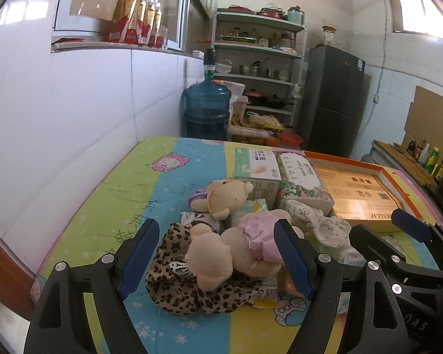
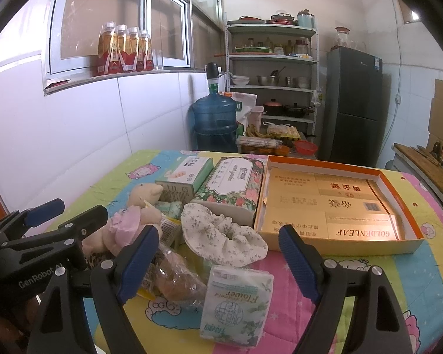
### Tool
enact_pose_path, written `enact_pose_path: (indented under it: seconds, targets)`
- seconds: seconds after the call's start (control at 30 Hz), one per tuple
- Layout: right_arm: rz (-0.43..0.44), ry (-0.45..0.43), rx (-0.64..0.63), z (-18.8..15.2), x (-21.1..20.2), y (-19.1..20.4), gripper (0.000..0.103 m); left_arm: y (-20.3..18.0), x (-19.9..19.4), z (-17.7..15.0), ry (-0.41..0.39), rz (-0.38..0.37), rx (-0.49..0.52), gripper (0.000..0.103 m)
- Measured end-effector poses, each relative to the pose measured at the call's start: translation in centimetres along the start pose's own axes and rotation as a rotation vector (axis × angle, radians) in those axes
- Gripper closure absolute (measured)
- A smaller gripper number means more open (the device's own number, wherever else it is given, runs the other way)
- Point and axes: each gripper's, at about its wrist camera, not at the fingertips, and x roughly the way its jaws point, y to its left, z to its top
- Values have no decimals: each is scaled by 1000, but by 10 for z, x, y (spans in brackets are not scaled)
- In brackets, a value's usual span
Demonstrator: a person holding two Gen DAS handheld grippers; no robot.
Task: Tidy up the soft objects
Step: 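Grasp the teddy bear with the left tool while the right tool grasps the tissue pack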
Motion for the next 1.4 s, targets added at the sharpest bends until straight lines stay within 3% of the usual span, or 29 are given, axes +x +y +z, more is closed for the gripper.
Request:
enact_pose_path:
  seconds: [0.37, 0.53, 0.83, 1.03, 1.2, 1.4]
  targets:
    - [19, -31, 11, -32, 0, -12, 19, 34, -11, -31, -65, -25, -12, 22]
    - [32, -24, -5, -46, -1, -12, 19, 50, -7, -45, -56, -37, -40, 22]
    - [23, -6, 10, -51, 3, -17, 19, 44, 6, -43, -47, -156, -32, 22]
    - [8, -4, 25, -49, 2, -22, 19, 9, 10, -27, -81, -278, 152, 22]
    - [-7, -10, 42, -48, -1, -29, 19, -15, 22, -22, -97, -314, 374, 22]
    - [3, 15, 77, -47, 2, -38, 19, -26, 49, -16, -19, -340, 437, 22]
